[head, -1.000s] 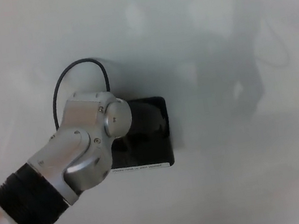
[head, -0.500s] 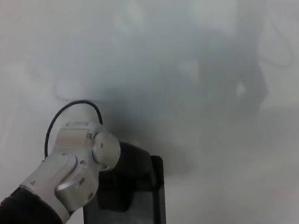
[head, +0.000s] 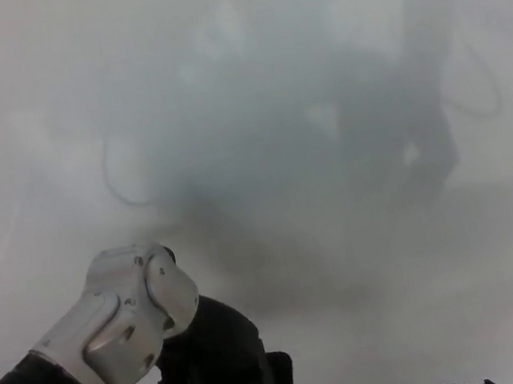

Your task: A magnetic marker holder is on the left hand side of the white board, the robot put the index and middle finger into the opening of the container and pull off the magnetic holder and hand it to a human on the left hand side.

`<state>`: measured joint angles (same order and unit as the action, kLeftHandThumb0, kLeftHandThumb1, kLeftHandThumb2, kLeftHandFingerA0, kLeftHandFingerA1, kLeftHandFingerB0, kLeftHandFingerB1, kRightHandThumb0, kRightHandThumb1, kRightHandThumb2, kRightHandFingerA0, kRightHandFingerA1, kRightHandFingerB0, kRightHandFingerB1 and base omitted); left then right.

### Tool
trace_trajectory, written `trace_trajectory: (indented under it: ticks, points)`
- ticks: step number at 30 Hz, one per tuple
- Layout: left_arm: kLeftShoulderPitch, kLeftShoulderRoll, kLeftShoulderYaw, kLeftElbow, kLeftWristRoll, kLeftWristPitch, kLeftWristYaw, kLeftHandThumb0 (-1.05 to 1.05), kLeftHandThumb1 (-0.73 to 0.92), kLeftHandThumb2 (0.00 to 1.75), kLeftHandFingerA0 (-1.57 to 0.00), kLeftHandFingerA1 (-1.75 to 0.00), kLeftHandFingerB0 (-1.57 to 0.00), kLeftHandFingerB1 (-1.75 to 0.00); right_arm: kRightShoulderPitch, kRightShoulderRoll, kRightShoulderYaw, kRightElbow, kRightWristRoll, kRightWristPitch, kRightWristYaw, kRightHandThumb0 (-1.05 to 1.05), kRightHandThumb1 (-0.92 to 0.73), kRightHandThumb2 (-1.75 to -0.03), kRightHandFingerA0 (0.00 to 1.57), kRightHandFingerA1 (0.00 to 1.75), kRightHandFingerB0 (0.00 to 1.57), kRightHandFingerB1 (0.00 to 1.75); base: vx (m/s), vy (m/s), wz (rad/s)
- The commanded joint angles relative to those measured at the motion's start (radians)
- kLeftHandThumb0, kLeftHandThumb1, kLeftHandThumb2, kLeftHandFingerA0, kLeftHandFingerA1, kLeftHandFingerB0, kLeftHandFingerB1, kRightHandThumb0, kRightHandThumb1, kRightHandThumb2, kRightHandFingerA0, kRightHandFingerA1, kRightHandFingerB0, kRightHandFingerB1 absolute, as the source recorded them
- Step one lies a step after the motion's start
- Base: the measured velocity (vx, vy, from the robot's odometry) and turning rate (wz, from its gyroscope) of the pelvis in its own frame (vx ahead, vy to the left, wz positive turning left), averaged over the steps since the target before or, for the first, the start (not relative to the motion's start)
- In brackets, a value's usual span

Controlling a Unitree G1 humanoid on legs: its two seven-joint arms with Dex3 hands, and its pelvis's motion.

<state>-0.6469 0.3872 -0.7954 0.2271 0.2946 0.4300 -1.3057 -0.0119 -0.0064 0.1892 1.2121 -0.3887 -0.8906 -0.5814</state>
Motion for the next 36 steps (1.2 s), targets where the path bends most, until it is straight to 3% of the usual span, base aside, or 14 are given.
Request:
trace_trajectory:
  ticks: [1,2,8,9,12,20,26,28,29,30,31,34,35,36]
  points:
    - [0.254,-0.025,0.341,-0.238,-0.525,0.362,-0.187,-0.47,0.65,1.16,-1.11,-1.12,-0.97,-1.02,0.001,-0.028,-0.009,-0.006,0.007,-0.019,0.004,-0.47,-0.64,-0.6,0.89,0.69,0.52,0.53,0.0,0.0,0.0]
    - [0.286,-0.056,0.402,-0.262,-0.582,0.414,-0.174,-0.47,0.81,0.91,-1.06,-1.19,-0.94,-1.04,-0.002,-0.028,-0.006,-0.005,0.003,-0.015,0.001,-0.47,-0.65,-0.6,0.89,0.73,0.53,0.53,0.0,0.0,0.0]
    - [0.483,-0.277,0.693,-0.344,-0.922,0.505,-0.091,-0.51,0.79,0.87,-0.96,-1.3,-0.96,-0.85,-0.007,-0.019,-0.007,-0.001,0.007,-0.01,0.007,-0.5,-0.65,-0.6,0.9,0.77,0.54,0.54,0.0,0.0,0.0]
    - [0.514,-0.31,0.717,-0.368,-0.983,0.488,-0.065,-0.64,0.77,0.66,-0.96,-1.41,-1.01,-0.69,-0.008,-0.02,-0.006,-0.001,0.005,-0.013,0.005,-0.47,-0.64,-0.59,0.95,0.77,0.55,0.55,0.0,0.0,0.0]
    - [0.642,-0.443,0.814,-0.462,-1.191,0.435,0.091,-0.56,0.77,0.61,-0.99,-1.0,-0.95,-0.57,-0.016,-0.022,-0.004,-0.003,-0.004,-0.009,-0.015,-0.47,-0.64,-0.59,0.9,0.72,0.54,0.55,0.0,0.0,0.0]
    - [0.8,-0.506,0.901,-0.557,-1.414,0.348,0.243,-0.48,0.87,0.67,-0.84,-0.92,-0.68,-0.58,-0.021,-0.023,-0.005,-0.001,0.0,0.005,-0.002,-0.47,-0.65,-0.6,0.88,0.69,0.53,0.56,0.0,0.0,0.0]
    - [0.809,-0.47,1.005,-0.493,-1.495,0.366,0.187,-0.55,0.83,0.65,-0.98,-0.83,-0.8,-0.52,-0.01,-0.026,0.004,0.007,-0.01,0.0,-0.003,-0.48,-0.66,-0.6,0.88,0.69,0.53,0.57,0.0,0.0,0.0]
    - [0.789,-0.457,1.05,-0.448,-1.476,0.328,0.07,-0.55,0.74,0.63,-0.78,-0.61,-0.54,-0.38,-0.007,-0.024,0.001,0.006,-0.004,-0.003,0.008,-0.48,-0.66,-0.6,0.89,0.68,0.53,0.56,0.0,0.0,0.0]
    - [0.806,-0.459,1.062,-0.462,-1.481,0.3,0.05,-0.72,0.52,0.93,-0.71,-0.69,-0.32,-0.51,-0.005,-0.022,0.001,0.007,0.0,-0.005,0.019,-0.46,-0.65,-0.6,0.89,0.69,0.53,0.56,0.0,0.0,0.0]
    - [0.812,-0.46,1.065,-0.468,-1.483,0.294,0.048,-0.72,0.52,0.93,-0.71,-0.69,-0.32,-0.51,-0.004,-0.022,0.001,0.007,0.001,-0.006,0.021,-0.46,-0.65,-0.6,0.89,0.69,0.53,0.56,0.0,0.0,0.0]
    - [0.831,-0.475,1.073,-0.5,-1.49,0.25,0.051,-0.78,0.69,0.61,-0.65,-0.52,-0.33,-0.39,-0.005,-0.024,0.005,0.007,-0.005,-0.002,0.015,-0.46,-0.65,-0.6,0.88,0.69,0.53,0.55,0.0,0.0,0.0]
    - [0.848,-0.481,1.08,-0.525,-1.494,0.232,0.049,-0.85,0.78,0.63,-0.57,-0.49,-0.32,-0.39,-0.002,-0.023,0.004,0.008,-0.004,0.005,0.016,-0.47,-0.66,-0.6,0.89,0.69,0.53,0.56,0.0,0.0,0.0]
    - [0.853,-0.477,1.083,-0.533,-1.503,0.235,0.041,-0.87,0.62,1.04,-0.43,-0.56,-0.25,-0.5,0.0,-0.022,0.004,0.008,-0.004,0.005,0.015,-0.46,-0.65,-0.59,0.88,0.69,0.53,0.55,0.0,0.0,0.0]
    - [0.858,-0.473,1.087,-0.542,-1.514,0.24,0.034,-0.87,0.62,1.04,-0.43,-0.56,-0.25,-0.5,0.001,-0.02,0.005,0.008,-0.005,0.005,0.013,-0.46,-0.65,-0.59,0.88,0.69,0.53,0.55,0.0,0.0,0.0]
